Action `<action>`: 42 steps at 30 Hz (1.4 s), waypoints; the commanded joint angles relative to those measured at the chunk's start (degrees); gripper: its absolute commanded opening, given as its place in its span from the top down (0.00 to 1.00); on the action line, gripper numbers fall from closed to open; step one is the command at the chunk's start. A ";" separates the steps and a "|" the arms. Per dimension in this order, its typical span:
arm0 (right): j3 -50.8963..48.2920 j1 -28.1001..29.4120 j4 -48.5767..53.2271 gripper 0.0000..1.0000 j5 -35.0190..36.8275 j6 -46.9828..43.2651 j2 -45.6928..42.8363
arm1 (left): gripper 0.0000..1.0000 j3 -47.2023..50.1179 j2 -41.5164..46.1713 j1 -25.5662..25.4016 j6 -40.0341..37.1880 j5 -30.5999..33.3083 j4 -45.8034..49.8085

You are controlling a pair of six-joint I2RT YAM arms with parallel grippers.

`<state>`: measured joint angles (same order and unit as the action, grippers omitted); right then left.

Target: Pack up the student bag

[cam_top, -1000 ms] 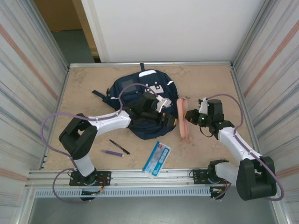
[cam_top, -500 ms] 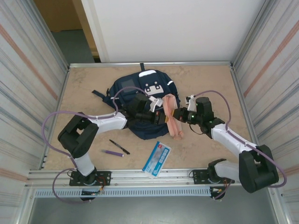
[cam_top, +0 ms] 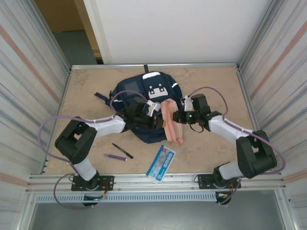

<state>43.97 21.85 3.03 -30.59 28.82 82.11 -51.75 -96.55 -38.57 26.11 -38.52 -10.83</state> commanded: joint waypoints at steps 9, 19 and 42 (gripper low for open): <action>12.89 -3.27 20.84 0.64 6.19 -11.55 -1.22 | 1.00 -2.94 3.64 0.71 -7.85 -1.64 11.46; 25.90 -3.40 42.76 0.52 4.52 -45.10 -5.99 | 1.00 -16.24 7.48 -4.02 -36.39 8.11 34.58; 27.09 -3.81 52.87 0.39 -9.30 -65.45 -10.38 | 1.00 -18.28 13.98 -5.99 -71.26 1.37 51.63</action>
<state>71.55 16.80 53.04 -40.12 -32.45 71.16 -67.64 -85.08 -43.90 -40.01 -34.87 37.26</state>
